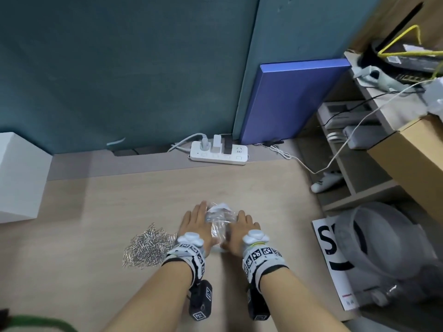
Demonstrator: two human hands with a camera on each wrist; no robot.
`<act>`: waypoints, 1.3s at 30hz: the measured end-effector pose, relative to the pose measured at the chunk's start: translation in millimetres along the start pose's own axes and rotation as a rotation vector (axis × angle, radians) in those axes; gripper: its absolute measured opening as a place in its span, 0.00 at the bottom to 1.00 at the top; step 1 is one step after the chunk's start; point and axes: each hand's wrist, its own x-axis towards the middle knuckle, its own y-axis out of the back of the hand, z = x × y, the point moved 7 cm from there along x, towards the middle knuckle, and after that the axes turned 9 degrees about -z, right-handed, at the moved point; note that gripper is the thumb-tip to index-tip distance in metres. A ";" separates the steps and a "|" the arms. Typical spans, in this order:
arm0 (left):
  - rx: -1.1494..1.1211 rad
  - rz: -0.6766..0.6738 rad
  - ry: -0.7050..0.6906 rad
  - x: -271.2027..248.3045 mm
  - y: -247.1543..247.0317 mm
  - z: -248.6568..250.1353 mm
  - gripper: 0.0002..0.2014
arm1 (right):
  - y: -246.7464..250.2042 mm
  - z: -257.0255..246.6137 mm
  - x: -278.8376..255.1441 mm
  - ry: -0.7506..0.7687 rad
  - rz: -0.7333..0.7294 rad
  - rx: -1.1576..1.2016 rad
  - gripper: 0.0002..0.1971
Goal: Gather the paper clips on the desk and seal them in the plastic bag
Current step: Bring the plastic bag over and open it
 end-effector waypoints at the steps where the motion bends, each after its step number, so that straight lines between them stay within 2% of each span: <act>1: 0.021 -0.003 -0.013 -0.1 2.8 -0.8 0.46 | 5.6 -1.0 -2.0 0.035 0.023 0.011 0.26; 4: 0.008 -0.008 -0.070 -1.2 14.2 -3.5 0.41 | 29.8 -6.8 -13.9 0.197 0.109 0.112 0.17; 6: 0.018 0.038 -0.135 -4.2 27.4 -1.5 0.36 | 45.1 -7.6 -20.6 0.270 0.195 0.182 0.11; 9: 0.005 0.084 -0.250 -12.5 41.2 3.8 0.26 | 58.0 -5.5 -26.3 0.270 0.312 0.289 0.04; 12: 0.002 0.159 -0.342 -22.1 52.2 7.9 0.13 | 62.4 -6.9 -29.0 0.218 0.347 0.283 0.06; 14: -0.012 0.226 -0.368 -30.2 59.9 5.8 0.09 | 64.3 -5.2 -33.2 0.171 0.377 0.271 0.07; 17: -0.058 0.340 -0.265 -42.6 71.8 -14.4 0.13 | 61.7 -5.5 -37.8 0.117 0.370 0.276 0.11; 20: -0.155 0.392 0.004 -62.2 70.8 -60.1 0.13 | 59.8 -15.8 -44.6 0.113 0.356 0.296 0.10; 22: -0.191 0.319 0.193 -75.9 55.0 -92.7 0.15 | 58.6 -23.3 -48.1 0.108 0.340 0.294 0.10; 24: -0.245 0.194 0.313 -88.1 29.0 -118.8 0.21 | 56.9 -30.5 -52.0 0.101 0.325 0.295 0.10; 29: -0.354 0.029 0.307 -96.1 -11.0 -133.7 0.26 | 54.2 -38.0 -58.7 0.079 0.308 0.361 0.09; 31: -0.357 0.031 0.285 -94.6 -17.4 -134.3 0.24 | 51.5 -40.5 -59.4 0.062 0.308 0.404 0.09; 37: -0.436 0.101 0.221 -86.7 -20.7 -136.1 0.08 | 42.3 -41.6 -53.9 -0.022 0.324 0.532 0.10; 39: -0.419 0.120 0.233 -83.0 -19.0 -139.4 0.10 | 40.7 -40.3 -50.3 -0.048 0.328 0.558 0.10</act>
